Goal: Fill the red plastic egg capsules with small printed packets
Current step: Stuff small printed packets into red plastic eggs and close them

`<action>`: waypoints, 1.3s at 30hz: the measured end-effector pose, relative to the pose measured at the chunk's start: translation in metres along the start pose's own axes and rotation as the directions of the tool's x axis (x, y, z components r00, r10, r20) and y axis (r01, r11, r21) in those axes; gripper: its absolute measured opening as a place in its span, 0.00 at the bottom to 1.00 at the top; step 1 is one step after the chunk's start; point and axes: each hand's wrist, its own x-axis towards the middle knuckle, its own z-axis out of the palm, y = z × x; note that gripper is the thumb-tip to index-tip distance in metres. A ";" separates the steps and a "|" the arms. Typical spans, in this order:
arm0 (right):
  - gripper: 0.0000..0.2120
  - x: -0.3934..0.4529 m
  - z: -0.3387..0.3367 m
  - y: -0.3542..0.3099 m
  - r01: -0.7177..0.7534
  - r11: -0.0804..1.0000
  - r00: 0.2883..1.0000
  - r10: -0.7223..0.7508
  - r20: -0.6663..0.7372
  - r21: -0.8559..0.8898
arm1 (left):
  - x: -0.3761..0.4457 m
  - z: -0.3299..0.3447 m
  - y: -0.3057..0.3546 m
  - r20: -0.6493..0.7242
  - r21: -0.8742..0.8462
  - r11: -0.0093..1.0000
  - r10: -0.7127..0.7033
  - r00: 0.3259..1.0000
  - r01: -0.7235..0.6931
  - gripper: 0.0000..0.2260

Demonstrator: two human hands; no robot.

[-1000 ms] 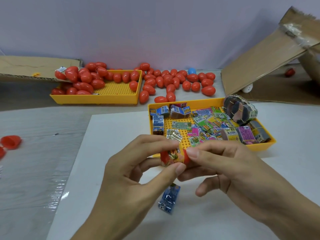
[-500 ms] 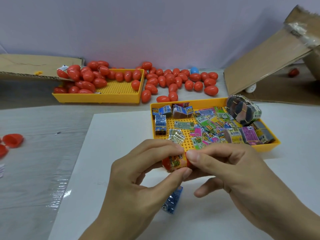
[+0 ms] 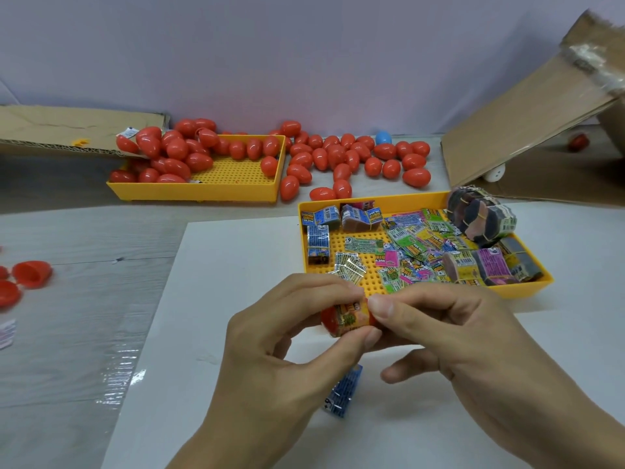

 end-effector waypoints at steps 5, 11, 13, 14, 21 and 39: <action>0.11 -0.001 -0.002 -0.005 0.264 0.957 0.955 -0.277 -0.108 -0.118 | 0.006 -0.003 0.012 0.048 -0.305 0.880 -0.369 0.928 0.365 0.33; 0.12 -0.006 0.001 0.006 0.495 0.754 0.840 -0.543 0.015 -0.432 | 0.009 -0.004 0.016 0.151 -0.450 0.765 -0.443 0.884 0.461 0.15; 0.11 -0.005 0.000 0.004 0.425 0.847 0.887 -0.461 -0.040 -0.320 | 0.007 -0.006 0.014 0.112 -0.405 0.827 -0.380 0.918 0.391 0.15; 0.10 -0.004 -0.001 0.002 0.372 0.895 0.913 -0.401 -0.075 -0.247 | 0.006 -0.007 0.013 0.092 -0.373 0.856 -0.351 0.932 0.359 0.15; 0.07 -0.003 0.003 0.000 0.211 0.961 0.976 -0.217 -0.011 -0.179 | 0.002 -0.002 0.012 0.073 -0.225 0.967 -0.101 0.992 0.115 0.27; 0.10 -0.004 0.003 -0.008 0.317 0.899 0.945 -0.327 0.018 -0.302 | 0.005 0.000 0.013 0.031 -0.208 0.971 -0.119 0.992 0.122 0.23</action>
